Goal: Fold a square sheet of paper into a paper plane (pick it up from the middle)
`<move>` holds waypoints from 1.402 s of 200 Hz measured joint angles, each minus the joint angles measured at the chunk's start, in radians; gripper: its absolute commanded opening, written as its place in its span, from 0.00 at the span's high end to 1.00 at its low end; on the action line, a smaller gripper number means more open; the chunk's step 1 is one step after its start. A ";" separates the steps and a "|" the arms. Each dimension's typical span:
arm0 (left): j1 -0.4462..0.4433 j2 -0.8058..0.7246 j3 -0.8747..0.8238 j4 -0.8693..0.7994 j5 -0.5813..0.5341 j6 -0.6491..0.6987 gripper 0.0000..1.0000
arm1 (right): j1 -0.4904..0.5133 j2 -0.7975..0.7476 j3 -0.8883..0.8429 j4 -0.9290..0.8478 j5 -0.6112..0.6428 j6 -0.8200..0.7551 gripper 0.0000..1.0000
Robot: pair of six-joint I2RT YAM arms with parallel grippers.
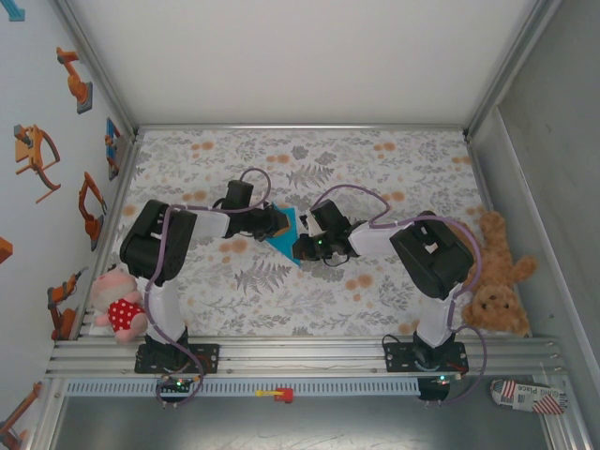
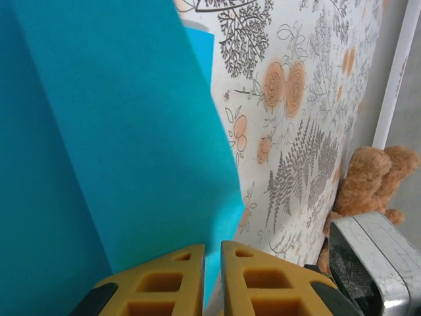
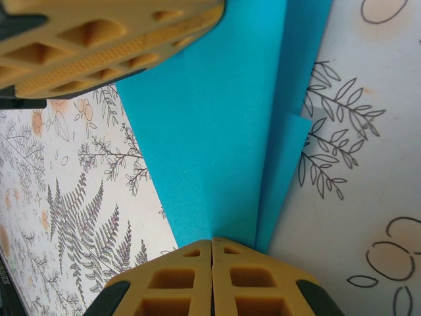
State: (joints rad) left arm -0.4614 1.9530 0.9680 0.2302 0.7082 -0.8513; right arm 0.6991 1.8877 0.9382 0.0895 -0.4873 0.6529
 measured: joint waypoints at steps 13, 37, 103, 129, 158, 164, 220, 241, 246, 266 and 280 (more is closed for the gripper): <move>0.000 0.010 0.007 -0.005 0.000 0.000 0.84 | 0.000 0.000 0.000 0.000 0.000 0.000 0.93; 0.000 0.025 0.019 -0.014 -0.002 0.000 0.84 | 0.000 0.000 0.000 0.000 0.002 0.000 0.93; 0.000 0.048 0.053 -0.069 -0.010 0.019 0.84 | 0.000 -0.003 0.000 -0.001 0.003 0.000 0.92; -0.002 0.051 0.065 -0.090 -0.016 0.026 0.84 | -0.002 -0.039 -0.020 -0.009 0.010 0.005 0.87; -0.002 0.051 0.067 -0.095 -0.019 0.030 0.85 | -0.005 -0.136 -0.029 -0.026 0.030 0.017 0.86; -0.002 0.051 0.067 -0.095 -0.020 0.030 0.85 | -0.006 -0.158 -0.028 -0.026 0.037 0.019 0.86; -0.002 0.052 0.067 -0.096 -0.020 0.029 0.85 | -0.009 -0.136 0.020 -0.024 0.060 0.031 0.92; -0.002 0.052 0.068 -0.095 -0.020 0.029 0.85 | -0.009 -0.087 0.047 -0.034 0.059 0.031 0.91; -0.002 0.052 0.068 -0.095 -0.020 0.029 0.85 | -0.009 -0.077 0.054 -0.037 0.059 0.031 0.91; -0.002 0.052 0.068 -0.096 -0.020 0.029 0.85 | -0.008 -0.042 0.088 -0.052 0.056 0.031 0.91; -0.002 0.052 0.068 -0.097 -0.020 0.029 0.85 | -0.007 -0.024 0.108 -0.060 0.054 0.030 0.92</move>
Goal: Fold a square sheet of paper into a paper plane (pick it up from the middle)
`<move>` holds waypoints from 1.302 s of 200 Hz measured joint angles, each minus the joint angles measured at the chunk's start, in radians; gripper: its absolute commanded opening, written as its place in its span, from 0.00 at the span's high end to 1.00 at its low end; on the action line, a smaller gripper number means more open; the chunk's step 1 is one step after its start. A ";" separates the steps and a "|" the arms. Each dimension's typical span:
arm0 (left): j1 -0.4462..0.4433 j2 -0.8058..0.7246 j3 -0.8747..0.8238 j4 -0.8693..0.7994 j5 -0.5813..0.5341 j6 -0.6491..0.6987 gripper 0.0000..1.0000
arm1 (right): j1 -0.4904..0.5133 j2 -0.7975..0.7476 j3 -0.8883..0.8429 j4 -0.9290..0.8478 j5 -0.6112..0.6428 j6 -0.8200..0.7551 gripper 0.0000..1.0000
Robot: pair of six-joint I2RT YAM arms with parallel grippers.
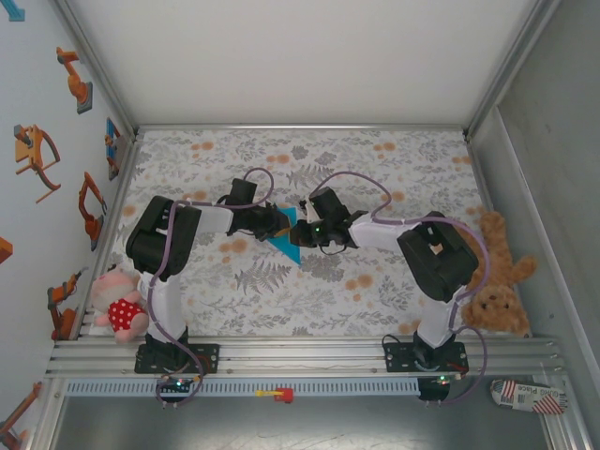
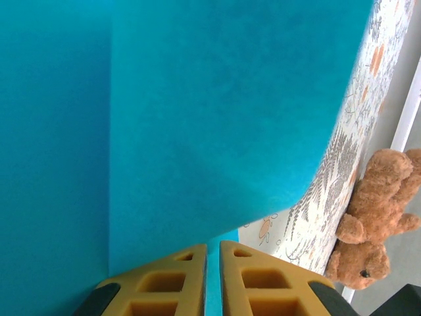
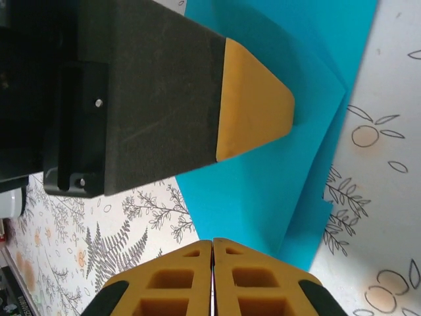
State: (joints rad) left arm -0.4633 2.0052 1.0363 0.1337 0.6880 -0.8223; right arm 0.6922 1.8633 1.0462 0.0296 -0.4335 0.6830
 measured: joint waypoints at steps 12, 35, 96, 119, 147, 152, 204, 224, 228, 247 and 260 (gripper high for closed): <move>0.000 0.001 0.001 -0.002 0.000 0.000 0.85 | 0.003 0.015 0.014 -0.002 0.000 0.000 0.93; 0.000 0.001 0.005 -0.007 0.000 0.000 0.85 | 0.007 0.041 0.026 -0.006 0.001 -0.002 0.93; -0.001 0.002 0.016 -0.025 -0.003 -0.003 0.83 | 0.007 0.066 0.027 -0.045 0.014 -0.005 0.94; -0.001 0.001 0.027 -0.044 -0.004 -0.003 0.81 | 0.007 0.066 0.027 -0.055 0.028 -0.010 0.94; 0.000 -0.014 0.035 -0.066 -0.011 -0.003 0.79 | 0.007 0.070 0.027 -0.070 0.038 -0.015 0.95; 0.001 -0.019 0.035 -0.069 -0.013 -0.003 0.79 | 0.007 0.071 0.027 -0.071 0.039 -0.015 0.95; 0.025 -0.071 0.030 -0.074 -0.017 0.013 0.80 | 0.007 0.072 0.027 -0.074 0.045 -0.030 0.95; 0.026 -0.072 0.012 -0.072 -0.018 0.019 0.81 | 0.007 0.072 0.028 -0.076 0.046 -0.047 0.95; 0.026 -0.072 0.008 -0.072 -0.018 0.021 0.81 | 0.007 0.072 0.029 -0.077 0.046 -0.053 0.95; 0.021 -0.069 0.003 -0.081 -0.018 0.031 0.82 | 0.007 0.072 0.033 -0.090 0.045 -0.084 0.95; 0.017 -0.066 0.003 -0.084 -0.018 0.038 0.82 | 0.007 0.072 0.035 -0.097 0.042 -0.110 0.95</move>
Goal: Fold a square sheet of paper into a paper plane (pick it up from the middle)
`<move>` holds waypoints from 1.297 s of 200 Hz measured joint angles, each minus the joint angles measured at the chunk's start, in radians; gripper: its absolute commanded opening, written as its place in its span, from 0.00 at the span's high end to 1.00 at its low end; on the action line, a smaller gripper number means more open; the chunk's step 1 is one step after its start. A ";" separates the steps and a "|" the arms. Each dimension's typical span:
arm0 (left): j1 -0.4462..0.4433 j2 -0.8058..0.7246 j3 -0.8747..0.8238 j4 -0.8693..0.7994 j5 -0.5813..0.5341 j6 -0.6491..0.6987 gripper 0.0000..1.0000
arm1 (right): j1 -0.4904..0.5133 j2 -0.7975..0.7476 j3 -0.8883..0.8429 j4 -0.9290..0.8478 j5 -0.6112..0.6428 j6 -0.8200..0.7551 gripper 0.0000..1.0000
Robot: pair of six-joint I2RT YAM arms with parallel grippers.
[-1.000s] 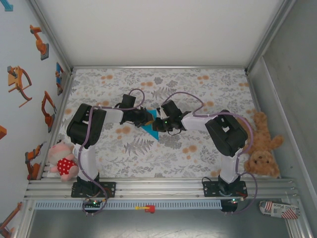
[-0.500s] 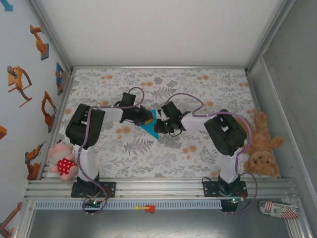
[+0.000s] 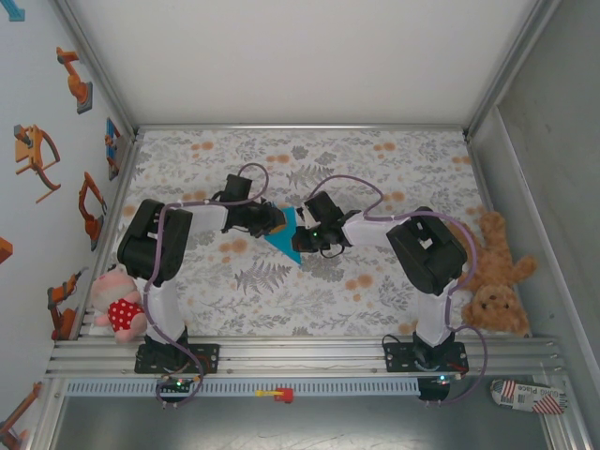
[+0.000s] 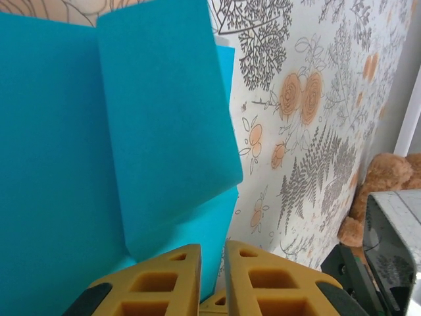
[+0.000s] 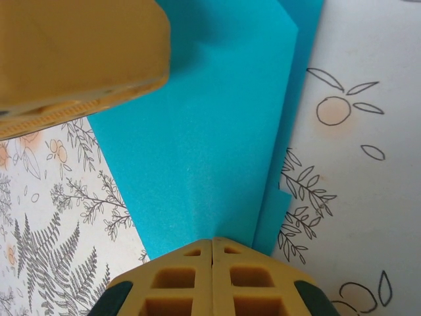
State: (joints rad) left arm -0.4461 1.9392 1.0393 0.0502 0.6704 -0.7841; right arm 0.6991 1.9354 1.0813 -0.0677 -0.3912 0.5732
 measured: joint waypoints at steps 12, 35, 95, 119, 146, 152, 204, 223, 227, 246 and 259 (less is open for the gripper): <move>-0.005 0.006 0.003 -0.008 -0.001 0.008 0.82 | 0.000 0.000 0.002 -0.005 -0.002 -0.025 0.95; -0.015 0.032 0.017 -0.024 -0.008 0.017 0.82 | -0.002 0.000 0.008 -0.026 -0.008 -0.075 0.95; -0.038 0.083 0.123 -0.163 -0.069 0.043 0.85 | -0.009 -0.007 0.011 -0.039 -0.018 -0.122 0.94; -0.046 0.096 0.164 -0.225 -0.097 0.050 0.85 | -0.011 -0.068 -0.042 0.007 0.008 -0.056 0.94; -0.055 0.099 0.186 -0.262 -0.124 0.057 0.86 | -0.015 -0.168 -0.098 0.077 0.050 0.042 0.96; -0.057 0.100 0.190 -0.270 -0.129 0.057 0.86 | -0.016 -0.177 -0.100 0.093 0.053 0.062 0.97; -0.064 0.101 0.199 -0.287 -0.148 0.057 0.87 | -0.005 -0.134 -0.100 0.179 0.040 0.158 1.00; -0.064 0.102 0.203 -0.293 -0.150 0.057 0.87 | 0.006 -0.098 -0.099 0.181 0.032 0.169 1.00; -0.064 0.103 0.204 -0.294 -0.150 0.057 0.87 | 0.007 -0.091 -0.098 0.181 0.030 0.172 1.00; -0.064 0.103 0.204 -0.296 -0.152 0.057 0.87 | 0.011 -0.058 -0.091 0.177 0.018 0.175 1.00; -0.064 0.103 0.206 -0.298 -0.154 0.057 0.87 | 0.011 -0.039 -0.084 0.177 0.014 0.175 1.00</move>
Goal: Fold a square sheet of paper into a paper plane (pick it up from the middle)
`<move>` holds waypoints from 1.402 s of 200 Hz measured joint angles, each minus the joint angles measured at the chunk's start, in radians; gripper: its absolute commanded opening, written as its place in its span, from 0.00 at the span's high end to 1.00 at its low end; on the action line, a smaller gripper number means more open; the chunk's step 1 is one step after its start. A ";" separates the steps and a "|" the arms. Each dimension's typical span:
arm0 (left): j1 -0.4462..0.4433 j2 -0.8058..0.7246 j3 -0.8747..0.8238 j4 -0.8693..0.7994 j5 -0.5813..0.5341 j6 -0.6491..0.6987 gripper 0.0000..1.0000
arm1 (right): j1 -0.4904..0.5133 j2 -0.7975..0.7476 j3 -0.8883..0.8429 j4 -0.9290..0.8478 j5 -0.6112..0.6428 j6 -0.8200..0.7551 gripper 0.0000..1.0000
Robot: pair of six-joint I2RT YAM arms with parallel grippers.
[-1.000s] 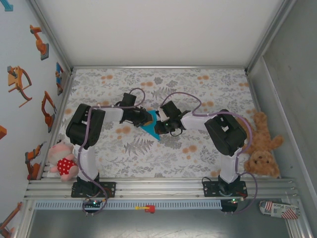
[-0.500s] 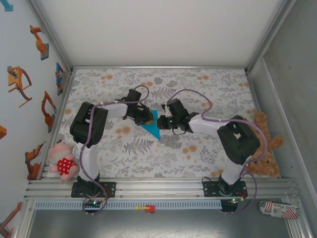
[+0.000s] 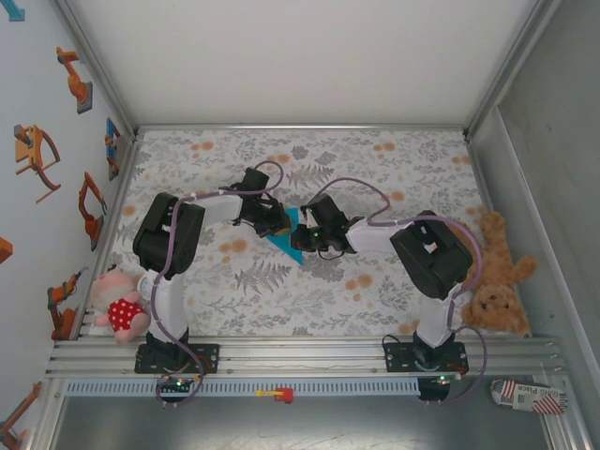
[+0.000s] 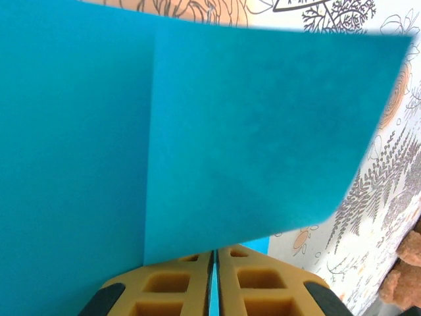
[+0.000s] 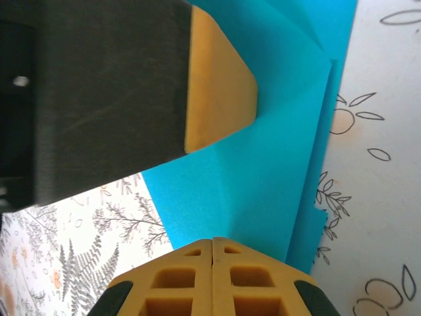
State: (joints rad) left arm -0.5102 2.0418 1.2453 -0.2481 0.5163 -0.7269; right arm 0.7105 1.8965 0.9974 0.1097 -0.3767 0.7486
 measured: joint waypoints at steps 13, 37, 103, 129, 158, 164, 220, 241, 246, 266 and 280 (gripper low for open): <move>0.000 0.002 0.003 -0.004 -0.001 0.000 0.87 | 0.000 0.013 0.006 -0.005 0.000 0.000 1.00; 0.000 0.005 0.007 -0.010 0.000 0.000 0.87 | 0.000 0.017 0.015 -0.023 0.000 0.000 1.00; -0.004 0.019 0.047 -0.069 -0.022 0.000 0.88 | 0.000 0.017 0.021 -0.076 0.000 -0.009 1.00; -0.007 0.027 0.068 -0.099 -0.034 0.000 0.88 | 0.000 0.010 0.014 -0.081 -0.004 -0.016 1.00; -0.008 0.034 0.084 -0.124 -0.041 0.000 0.89 | 0.000 -0.019 -0.010 -0.122 -0.025 -0.031 1.00; -0.009 0.035 0.087 -0.127 -0.043 0.000 0.89 | 0.000 -0.025 -0.016 -0.130 -0.027 -0.035 1.00; -0.011 0.039 0.096 -0.141 -0.048 0.000 0.89 | 0.000 -0.050 -0.033 -0.172 -0.039 -0.058 1.00; -0.011 0.039 0.096 -0.142 -0.049 0.000 0.89 | 0.000 -0.050 -0.035 -0.173 -0.049 -0.068 1.00; -0.011 0.039 0.096 -0.142 -0.050 0.000 0.89 | 0.000 -0.050 -0.035 -0.174 -0.051 -0.069 1.00; -0.012 0.039 0.096 -0.142 -0.050 0.000 0.89 | 0.002 -0.052 -0.035 -0.177 -0.052 -0.077 1.00; -0.012 0.039 0.096 -0.142 -0.051 0.000 0.89 | 0.005 -0.066 -0.041 -0.193 -0.048 -0.087 1.00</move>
State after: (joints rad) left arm -0.5224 2.0811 1.3415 -0.3901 0.4648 -0.7269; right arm 0.7151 1.8301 0.9565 -0.0830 -0.4244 0.6613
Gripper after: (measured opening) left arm 0.113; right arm 0.049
